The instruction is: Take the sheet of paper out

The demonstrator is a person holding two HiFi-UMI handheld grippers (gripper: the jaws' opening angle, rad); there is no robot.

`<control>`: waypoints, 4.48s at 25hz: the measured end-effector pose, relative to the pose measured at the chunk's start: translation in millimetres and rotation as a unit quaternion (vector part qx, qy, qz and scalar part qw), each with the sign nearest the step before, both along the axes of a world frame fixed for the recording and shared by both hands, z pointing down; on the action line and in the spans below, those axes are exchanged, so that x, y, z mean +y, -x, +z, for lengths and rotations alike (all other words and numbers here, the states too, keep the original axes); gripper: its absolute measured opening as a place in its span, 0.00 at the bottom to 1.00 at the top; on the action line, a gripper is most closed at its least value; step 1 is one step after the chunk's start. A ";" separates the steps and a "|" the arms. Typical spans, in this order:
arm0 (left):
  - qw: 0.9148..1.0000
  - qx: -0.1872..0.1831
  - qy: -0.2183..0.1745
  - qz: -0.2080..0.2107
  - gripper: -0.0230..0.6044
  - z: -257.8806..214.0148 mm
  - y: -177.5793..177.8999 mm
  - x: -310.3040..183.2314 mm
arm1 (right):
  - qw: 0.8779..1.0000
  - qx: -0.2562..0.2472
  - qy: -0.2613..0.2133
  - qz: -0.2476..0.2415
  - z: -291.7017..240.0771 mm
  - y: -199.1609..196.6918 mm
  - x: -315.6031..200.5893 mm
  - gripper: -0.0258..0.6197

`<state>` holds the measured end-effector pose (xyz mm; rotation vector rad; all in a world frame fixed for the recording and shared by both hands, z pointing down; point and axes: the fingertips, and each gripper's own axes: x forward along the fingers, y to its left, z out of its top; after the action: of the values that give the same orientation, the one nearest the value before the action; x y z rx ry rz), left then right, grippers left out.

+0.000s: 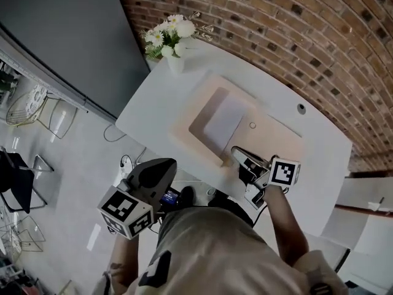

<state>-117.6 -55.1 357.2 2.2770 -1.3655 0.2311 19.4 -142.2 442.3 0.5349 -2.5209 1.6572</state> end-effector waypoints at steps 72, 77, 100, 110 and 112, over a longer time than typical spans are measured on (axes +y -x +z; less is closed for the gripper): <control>0.998 0.014 0.052 -0.026 0.06 35.4 9.1 13.7 | 0.959 -0.029 0.198 0.200 169.3 -6.5 -104.2 0.56; 0.998 0.005 0.058 -0.015 0.06 34.3 -1.6 8.5 | 0.961 -0.039 0.187 0.200 168.2 -2.2 -117.1 0.55; 0.998 -0.040 0.044 -0.021 0.06 17.8 -66.1 -28.2 | 0.977 -0.004 0.192 0.093 176.0 16.1 -123.3 0.46; 0.997 0.024 0.035 0.058 0.06 39.8 -1.1 -53.5 | 0.965 0.096 0.193 0.147 187.4 1.7 -123.6 0.34; 0.996 0.035 0.037 0.072 0.06 44.0 5.5 -54.9 | 0.963 0.095 0.194 0.164 188.6 2.8 -121.7 0.28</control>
<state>-123.1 -110.1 401.2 2.3019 -1.1394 0.2425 16.6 -263.9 630.9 1.0468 -1.9789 2.0272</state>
